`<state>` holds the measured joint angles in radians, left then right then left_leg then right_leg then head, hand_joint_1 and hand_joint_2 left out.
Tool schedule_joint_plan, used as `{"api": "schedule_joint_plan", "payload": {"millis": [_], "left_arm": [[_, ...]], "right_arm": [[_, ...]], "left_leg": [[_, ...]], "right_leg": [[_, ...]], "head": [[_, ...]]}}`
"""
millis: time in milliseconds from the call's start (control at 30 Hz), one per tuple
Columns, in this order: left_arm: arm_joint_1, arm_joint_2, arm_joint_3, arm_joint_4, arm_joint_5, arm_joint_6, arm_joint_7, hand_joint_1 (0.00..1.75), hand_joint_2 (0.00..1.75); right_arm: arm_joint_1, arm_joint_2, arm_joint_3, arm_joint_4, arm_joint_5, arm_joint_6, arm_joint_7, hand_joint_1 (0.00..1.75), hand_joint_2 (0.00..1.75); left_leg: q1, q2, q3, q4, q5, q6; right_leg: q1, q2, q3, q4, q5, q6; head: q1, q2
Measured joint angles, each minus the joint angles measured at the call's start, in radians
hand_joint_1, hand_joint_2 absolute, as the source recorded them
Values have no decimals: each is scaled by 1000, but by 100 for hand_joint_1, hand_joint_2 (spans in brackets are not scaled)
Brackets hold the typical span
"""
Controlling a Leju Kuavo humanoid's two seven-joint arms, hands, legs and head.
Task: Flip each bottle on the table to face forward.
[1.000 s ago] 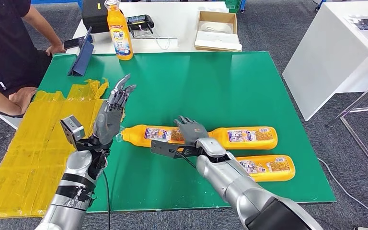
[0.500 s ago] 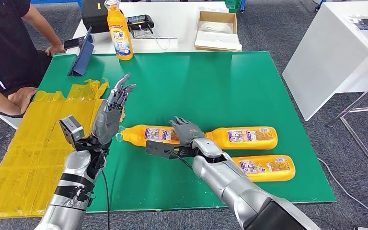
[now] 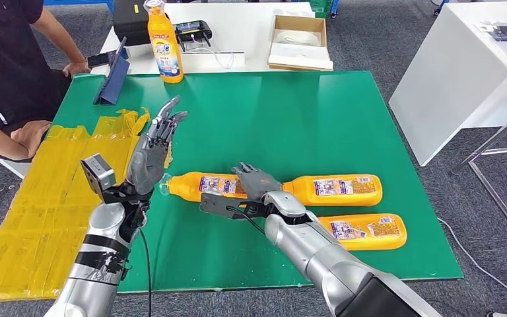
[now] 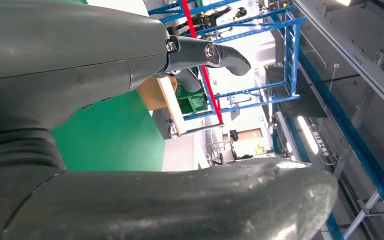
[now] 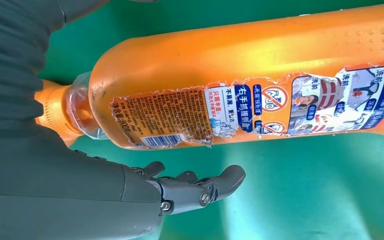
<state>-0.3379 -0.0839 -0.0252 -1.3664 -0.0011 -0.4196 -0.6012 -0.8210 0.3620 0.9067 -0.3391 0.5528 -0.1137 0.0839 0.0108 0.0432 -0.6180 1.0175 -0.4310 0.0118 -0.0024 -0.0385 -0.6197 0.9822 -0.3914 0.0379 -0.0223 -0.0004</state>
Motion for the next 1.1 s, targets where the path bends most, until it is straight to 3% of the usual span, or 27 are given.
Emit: {"api": "schedule_joint_plan", "payload": {"millis": [133, 167, 300, 333, 400, 867, 900, 1000, 1033, 1100], "left_arm": [[-4, 0, 0, 4, 0, 0, 1, 0, 0], [-8, 0, -1, 6, 0, 0, 1, 0, 0], [-38, 0, -6, 14, 0, -1, 9, 0, 0], [-46, 0, -8, 16, 1, -1, 11, 0, 0], [-58, 0, -12, 21, 2, -1, 13, 0, 0], [-69, 0, -20, 43, 19, -3, 2, 0, 0], [-68, 0, -20, 43, 21, -4, 1, 0, 0], [-61, 0, -20, 41, 23, -9, -2, 0, 0], [-58, 0, -20, 38, 23, -10, -2, 0, 0], [-53, 0, -22, 33, 23, -11, -2, 0, 0]], "right_arm": [[0, 0, 2, 0, -8, 10, 0, 0, 175], [-1, 0, 3, 1, -14, 17, 0, 10, 175], [-6, 0, 9, 7, -38, 58, 0, 164, 175], [-7, 0, 11, 9, -42, 66, 0, 174, 175], [-7, 0, 14, 12, -46, 78, -1, 175, 175], [-12, -3, 39, 49, -21, 93, 3, 174, 175], [-11, -3, 41, 51, -15, 92, 6, 155, 175], [-10, -4, 45, 57, 6, 93, 19, 25, 175], [-8, -4, 47, 59, 14, 94, 26, 0, 175], [4, -5, 51, 64, 30, 100, 41, 0, 175]], "left_leg": [[0, 0, 0, 0, 0, 0], [0, 0, 0, 0, 0, 0], [0, 0, 0, 0, 0, 0], [0, 0, 0, 0, 0, 0], [0, 0, 0, 0, 0, 0], [0, 0, 1, 0, 0, 0], [0, 0, 1, 0, 0, 0], [0, 0, 3, 0, 0, 0], [0, 0, 3, 0, 0, 0], [0, 0, 4, 0, 0, 0]], "right_leg": [[0, 0, 0, 0, 0, 0], [0, 0, 0, 0, 0, 0], [0, 0, 0, 0, 0, 0], [0, 0, 0, 0, 0, 0], [0, 0, 0, 0, 0, 0], [0, 0, 0, 0, 0, 0], [0, 0, 1, 0, 0, 0], [0, 0, 2, 0, 0, 0], [0, 0, 3, 0, 0, 0], [0, 0, 4, 0, 0, 0]], "head": [[0, 0], [0, 0], [0, 0], [0, 0], [0, 0], [0, 0], [0, 0], [0, 0], [0, 0], [0, 0]]}}
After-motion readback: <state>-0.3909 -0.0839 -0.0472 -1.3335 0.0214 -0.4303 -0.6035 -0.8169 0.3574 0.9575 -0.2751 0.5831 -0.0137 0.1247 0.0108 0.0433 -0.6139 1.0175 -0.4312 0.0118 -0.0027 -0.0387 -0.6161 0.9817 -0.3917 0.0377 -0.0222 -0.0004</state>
